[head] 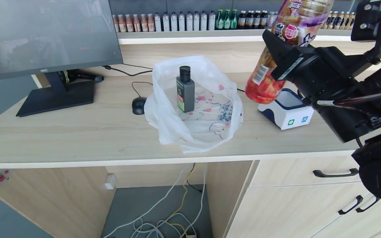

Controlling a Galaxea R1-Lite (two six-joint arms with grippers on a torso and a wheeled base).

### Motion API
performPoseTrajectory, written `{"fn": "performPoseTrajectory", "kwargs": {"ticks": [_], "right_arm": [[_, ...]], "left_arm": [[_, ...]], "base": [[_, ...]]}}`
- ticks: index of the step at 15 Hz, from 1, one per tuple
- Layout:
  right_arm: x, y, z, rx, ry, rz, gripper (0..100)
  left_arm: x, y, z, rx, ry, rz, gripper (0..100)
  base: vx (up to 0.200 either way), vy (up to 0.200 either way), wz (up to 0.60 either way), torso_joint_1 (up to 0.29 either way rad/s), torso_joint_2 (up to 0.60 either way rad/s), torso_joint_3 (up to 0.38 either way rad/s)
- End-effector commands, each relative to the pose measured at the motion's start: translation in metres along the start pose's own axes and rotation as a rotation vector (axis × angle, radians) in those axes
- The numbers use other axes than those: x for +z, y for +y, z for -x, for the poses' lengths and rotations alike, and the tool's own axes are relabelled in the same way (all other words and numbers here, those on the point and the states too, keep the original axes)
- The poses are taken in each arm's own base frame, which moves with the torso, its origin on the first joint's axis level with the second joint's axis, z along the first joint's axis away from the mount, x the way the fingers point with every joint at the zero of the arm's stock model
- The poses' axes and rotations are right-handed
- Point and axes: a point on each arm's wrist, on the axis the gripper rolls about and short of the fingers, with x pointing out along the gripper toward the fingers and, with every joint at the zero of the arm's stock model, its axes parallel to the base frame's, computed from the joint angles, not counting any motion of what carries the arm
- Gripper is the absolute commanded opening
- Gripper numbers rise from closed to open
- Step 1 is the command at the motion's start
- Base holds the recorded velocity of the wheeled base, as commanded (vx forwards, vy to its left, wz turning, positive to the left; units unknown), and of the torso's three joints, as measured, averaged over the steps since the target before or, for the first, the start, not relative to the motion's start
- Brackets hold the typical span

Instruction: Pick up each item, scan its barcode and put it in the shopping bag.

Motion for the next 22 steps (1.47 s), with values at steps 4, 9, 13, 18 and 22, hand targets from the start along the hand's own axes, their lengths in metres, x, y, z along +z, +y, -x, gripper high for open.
{"fn": "performPoseTrajectory", "kwargs": {"ticks": [4, 9, 13, 18, 22], "right_arm": [[-0.027, 0.01, -0.018, 0.028, 0.078, 0.002, 0], [-0.049, 0.022, -0.035, 0.054, 0.086, -0.002, 0], [-0.072, 0.027, -0.048, 0.082, 0.094, 0.004, 0], [-0.095, 0.031, -0.057, 0.087, 0.112, 0.007, 0], [-0.108, 0.027, -0.059, 0.086, 0.13, 0.015, 0]], "left_arm": [[0.0, 0.0, 0.0, 0.0, -0.001, 0.002, 100], [0.0, 0.0, 0.0, 0.0, -0.001, 0.002, 100], [0.0, 0.0, 0.0, 0.0, -0.001, 0.002, 100], [0.0, 0.0, 0.0, 0.0, -0.001, 0.0, 100], [0.0, 0.0, 0.0, 0.0, -0.001, 0.0, 100]], "base": [[0.0, 0.0, 0.0, 0.0, 0.0, 0.0], [0.0, 0.0, 0.0, 0.0, 0.0, 0.0], [0.0, 0.0, 0.0, 0.0, 0.0, 0.0], [0.0, 0.0, 0.0, 0.0, 0.0, 0.0], [0.0, 0.0, 0.0, 0.0, 0.0, 0.0]]}}
